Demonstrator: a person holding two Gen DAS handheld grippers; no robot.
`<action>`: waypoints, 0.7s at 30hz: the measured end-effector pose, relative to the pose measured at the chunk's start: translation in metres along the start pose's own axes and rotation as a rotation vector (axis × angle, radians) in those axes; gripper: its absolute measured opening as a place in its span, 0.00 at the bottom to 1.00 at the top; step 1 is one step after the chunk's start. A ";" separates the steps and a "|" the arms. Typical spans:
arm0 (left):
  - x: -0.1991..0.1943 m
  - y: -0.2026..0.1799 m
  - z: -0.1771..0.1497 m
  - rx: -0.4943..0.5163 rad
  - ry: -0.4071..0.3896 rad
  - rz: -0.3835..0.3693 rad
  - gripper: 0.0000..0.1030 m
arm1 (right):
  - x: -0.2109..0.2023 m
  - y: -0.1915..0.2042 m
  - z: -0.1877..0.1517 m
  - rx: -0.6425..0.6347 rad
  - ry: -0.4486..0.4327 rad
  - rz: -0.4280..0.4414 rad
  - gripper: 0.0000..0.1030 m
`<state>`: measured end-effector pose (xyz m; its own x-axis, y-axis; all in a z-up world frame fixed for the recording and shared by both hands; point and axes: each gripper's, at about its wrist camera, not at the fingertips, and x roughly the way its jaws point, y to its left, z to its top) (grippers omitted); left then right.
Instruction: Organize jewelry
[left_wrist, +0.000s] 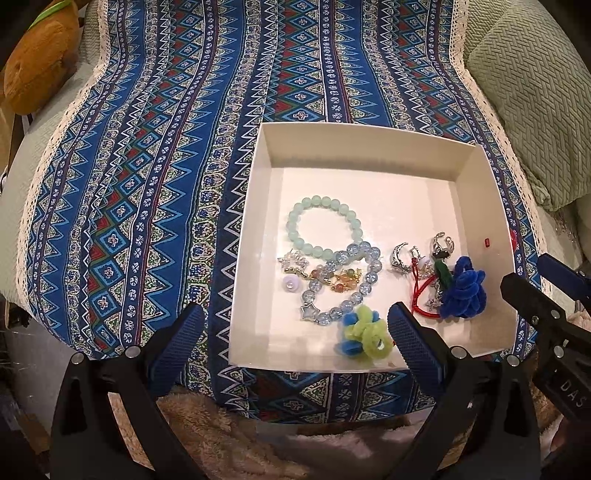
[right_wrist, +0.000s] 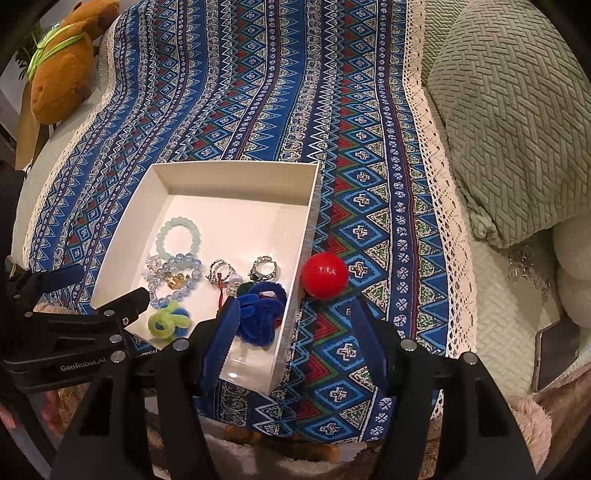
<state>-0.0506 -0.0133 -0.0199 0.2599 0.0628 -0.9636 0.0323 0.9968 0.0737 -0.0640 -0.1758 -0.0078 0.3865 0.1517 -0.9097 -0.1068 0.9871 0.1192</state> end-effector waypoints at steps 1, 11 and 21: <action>0.000 0.000 0.000 -0.001 -0.001 -0.005 0.95 | 0.000 0.000 0.000 0.000 0.001 -0.001 0.61; -0.006 -0.006 0.000 0.025 -0.055 -0.014 0.95 | 0.002 -0.003 0.000 0.003 0.005 0.000 0.61; -0.009 -0.001 0.002 0.015 -0.066 -0.025 0.95 | 0.004 -0.001 -0.002 0.008 0.008 0.003 0.61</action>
<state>-0.0513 -0.0153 -0.0111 0.3218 0.0345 -0.9462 0.0533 0.9971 0.0545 -0.0644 -0.1765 -0.0122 0.3789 0.1544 -0.9125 -0.1005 0.9870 0.1253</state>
